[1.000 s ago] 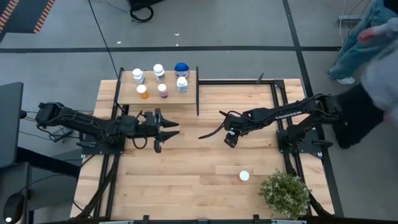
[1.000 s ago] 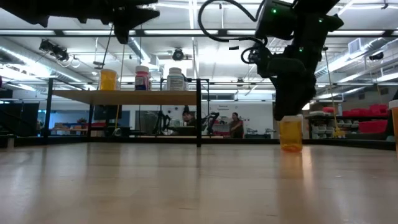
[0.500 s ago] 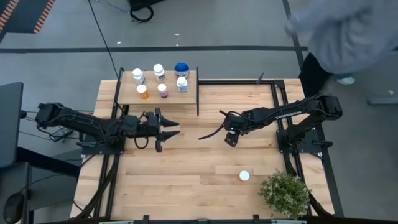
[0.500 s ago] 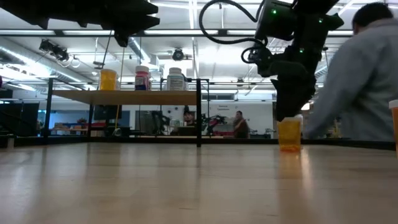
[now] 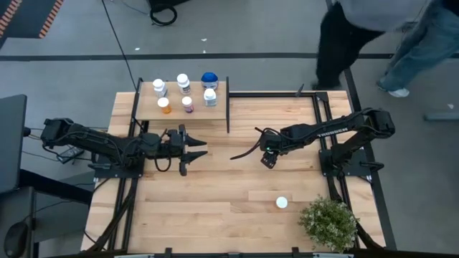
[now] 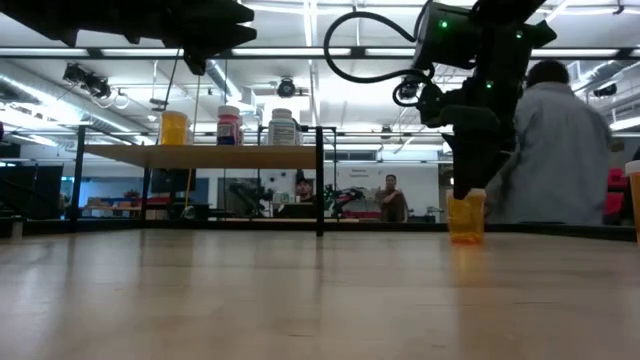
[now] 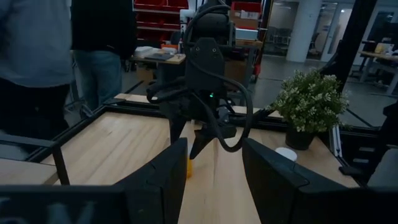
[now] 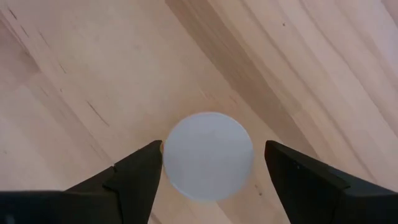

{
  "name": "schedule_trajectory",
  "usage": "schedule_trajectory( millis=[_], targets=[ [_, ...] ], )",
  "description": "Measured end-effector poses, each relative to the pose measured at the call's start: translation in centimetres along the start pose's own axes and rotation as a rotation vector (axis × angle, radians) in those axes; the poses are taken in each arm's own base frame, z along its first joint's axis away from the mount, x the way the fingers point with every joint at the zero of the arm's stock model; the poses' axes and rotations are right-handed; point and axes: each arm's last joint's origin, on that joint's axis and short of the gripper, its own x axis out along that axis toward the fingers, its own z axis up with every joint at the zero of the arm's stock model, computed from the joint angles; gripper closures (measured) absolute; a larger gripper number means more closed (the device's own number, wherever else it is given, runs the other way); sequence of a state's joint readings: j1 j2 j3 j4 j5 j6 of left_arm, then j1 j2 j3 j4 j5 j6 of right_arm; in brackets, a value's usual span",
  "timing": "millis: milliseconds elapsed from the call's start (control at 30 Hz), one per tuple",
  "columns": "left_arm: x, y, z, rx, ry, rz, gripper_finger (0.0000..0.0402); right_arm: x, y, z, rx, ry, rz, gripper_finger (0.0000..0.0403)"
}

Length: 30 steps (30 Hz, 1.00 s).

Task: Pick and place medicine bottles onto shelf by color
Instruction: Put the top orange pill bottle on the shelf

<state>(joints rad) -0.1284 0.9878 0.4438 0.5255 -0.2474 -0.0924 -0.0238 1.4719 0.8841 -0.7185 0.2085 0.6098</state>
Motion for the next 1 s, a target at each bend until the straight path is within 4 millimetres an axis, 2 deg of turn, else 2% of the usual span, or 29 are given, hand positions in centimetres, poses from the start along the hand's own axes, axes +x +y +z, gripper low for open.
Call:
schedule_trajectory(
  millis=[367,700,833,1000],
  targets=[
    [0.0,0.0,0.0,0.000,0.000,0.000,0.0239,-0.1,0.4,-0.3,0.021,0.016,0.027,0.0176],
    [0.0,0.0,0.3,-0.006,-0.029,-0.003,0.0239,-0.3,0.5,0.0,0.003,0.024,0.057,0.0175],
    [-0.3,-0.1,1.3,-0.001,-0.118,-0.009,0.0239,-1.7,1.3,1.4,-0.009,-0.035,0.117,0.0174],
    [-0.8,0.0,2.0,0.022,-0.156,-0.010,0.0239,-4.9,2.3,4.0,-0.046,-0.134,0.187,0.0174]
  ],
)
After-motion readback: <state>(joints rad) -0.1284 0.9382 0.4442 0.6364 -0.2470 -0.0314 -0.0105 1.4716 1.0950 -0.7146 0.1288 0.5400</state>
